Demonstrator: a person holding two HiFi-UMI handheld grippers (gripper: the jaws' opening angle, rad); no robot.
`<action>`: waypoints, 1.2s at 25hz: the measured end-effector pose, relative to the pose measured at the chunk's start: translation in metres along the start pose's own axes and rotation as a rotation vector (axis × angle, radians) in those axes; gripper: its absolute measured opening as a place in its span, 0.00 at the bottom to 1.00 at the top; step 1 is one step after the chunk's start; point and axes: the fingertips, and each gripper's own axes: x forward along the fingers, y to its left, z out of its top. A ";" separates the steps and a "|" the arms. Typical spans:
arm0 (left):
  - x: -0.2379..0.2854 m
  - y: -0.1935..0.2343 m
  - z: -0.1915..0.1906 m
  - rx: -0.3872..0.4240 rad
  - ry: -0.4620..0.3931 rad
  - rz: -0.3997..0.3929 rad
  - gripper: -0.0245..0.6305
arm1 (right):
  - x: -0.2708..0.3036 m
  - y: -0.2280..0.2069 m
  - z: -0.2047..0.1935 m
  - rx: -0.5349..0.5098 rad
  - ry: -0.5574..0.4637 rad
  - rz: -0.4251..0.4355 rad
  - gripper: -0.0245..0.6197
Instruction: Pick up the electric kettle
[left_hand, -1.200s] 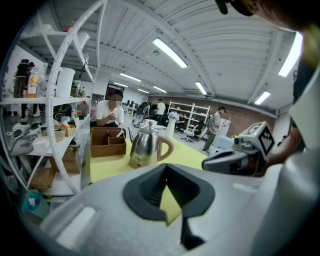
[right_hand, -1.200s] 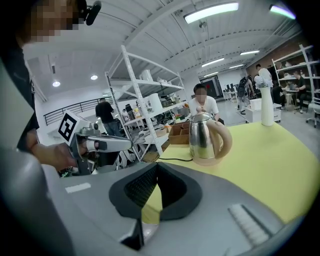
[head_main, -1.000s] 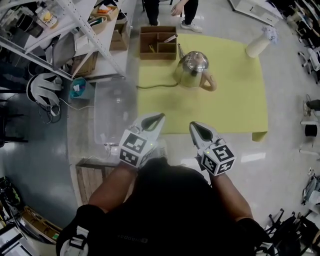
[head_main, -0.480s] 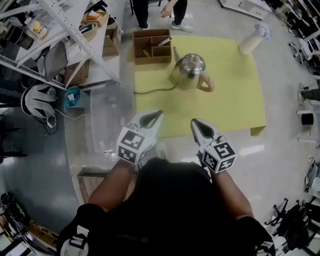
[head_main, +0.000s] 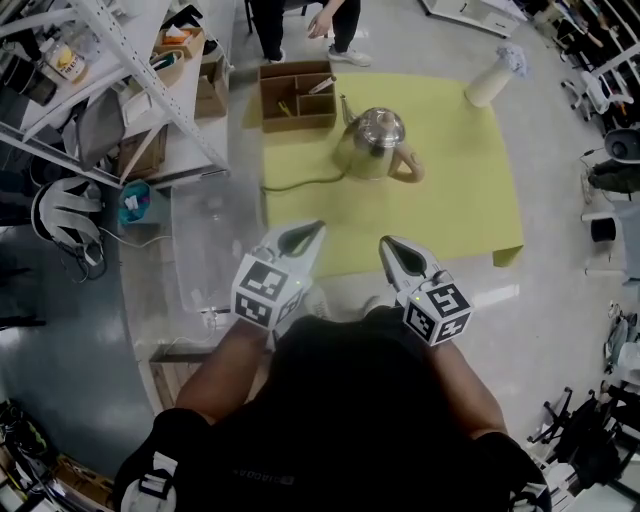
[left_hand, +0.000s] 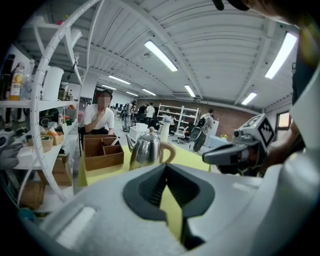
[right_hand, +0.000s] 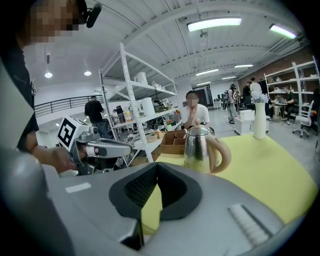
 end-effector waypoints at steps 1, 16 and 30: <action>-0.001 0.000 -0.001 0.000 -0.001 -0.001 0.04 | -0.001 0.001 0.000 0.001 -0.002 -0.002 0.05; -0.002 -0.018 0.000 0.008 -0.009 -0.003 0.04 | -0.011 0.001 -0.001 -0.014 -0.008 0.015 0.05; 0.028 -0.034 0.005 0.005 0.017 -0.004 0.04 | -0.013 -0.030 -0.002 0.010 -0.021 0.039 0.05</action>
